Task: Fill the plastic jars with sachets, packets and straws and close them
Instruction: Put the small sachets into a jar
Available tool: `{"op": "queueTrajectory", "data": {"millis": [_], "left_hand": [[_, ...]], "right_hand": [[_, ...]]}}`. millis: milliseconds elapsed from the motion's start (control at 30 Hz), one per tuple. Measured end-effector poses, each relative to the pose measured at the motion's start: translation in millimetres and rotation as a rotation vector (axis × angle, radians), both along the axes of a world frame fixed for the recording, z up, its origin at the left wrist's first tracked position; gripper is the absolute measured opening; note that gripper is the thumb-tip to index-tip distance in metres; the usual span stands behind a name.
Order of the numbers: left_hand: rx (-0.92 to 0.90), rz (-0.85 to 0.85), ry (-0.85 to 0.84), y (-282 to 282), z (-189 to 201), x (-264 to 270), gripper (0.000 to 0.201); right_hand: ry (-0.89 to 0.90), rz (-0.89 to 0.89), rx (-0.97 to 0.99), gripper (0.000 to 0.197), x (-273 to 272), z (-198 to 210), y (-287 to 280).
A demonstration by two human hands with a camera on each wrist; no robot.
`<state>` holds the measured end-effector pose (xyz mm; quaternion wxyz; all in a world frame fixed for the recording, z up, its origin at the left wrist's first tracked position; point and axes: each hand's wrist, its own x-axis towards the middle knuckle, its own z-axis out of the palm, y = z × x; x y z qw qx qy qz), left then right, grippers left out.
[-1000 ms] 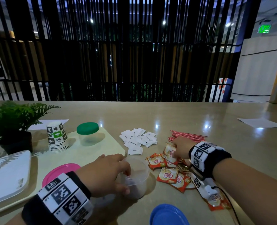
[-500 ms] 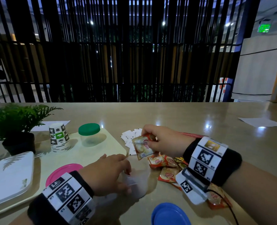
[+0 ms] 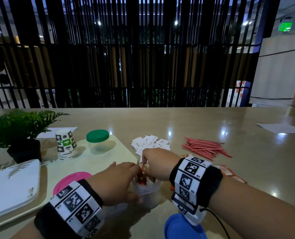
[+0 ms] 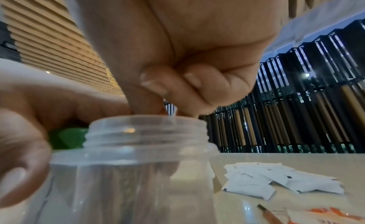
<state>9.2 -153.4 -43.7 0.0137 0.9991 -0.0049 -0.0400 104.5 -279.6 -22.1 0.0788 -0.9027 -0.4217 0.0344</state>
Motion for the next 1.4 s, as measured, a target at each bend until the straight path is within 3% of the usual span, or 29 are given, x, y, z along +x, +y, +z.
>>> {"op": "queueTrajectory", "data": {"millis": [267,400,667,900,1133,1300,1400], "left_hand": [[-0.030,0.034,0.009,-0.2,0.1,0.4,0.075],[-0.035,0.021,0.002,0.2,-0.5,1.0,0.078],[0.079,-0.076,0.009,1.5,-3.2,2.9,0.066],[0.088,-0.090,0.014,3.7,-4.0,5.8,0.062],[0.079,-0.086,0.020,1.9,-2.4,6.2,0.059],[0.090,-0.082,-0.005,2.4,-3.2,6.6,0.055],[0.070,-0.097,-0.015,3.9,-4.0,6.1,0.053]], "right_hand": [[0.185,0.025,-0.009,0.028,-13.2,7.4,-6.3],[0.148,0.131,-0.173,0.018,-18.2,17.1,-8.9],[0.294,0.192,-0.190,0.026,-27.0,21.6,-17.0],[0.434,0.143,-0.154,0.017,-20.3,10.9,-14.9],[0.411,0.159,-0.214,0.022,-11.4,0.5,-12.2],[0.483,0.154,-0.065,0.013,-0.8,5.7,-22.5],[0.517,0.074,0.142,0.008,19.3,16.8,-35.3]]}}
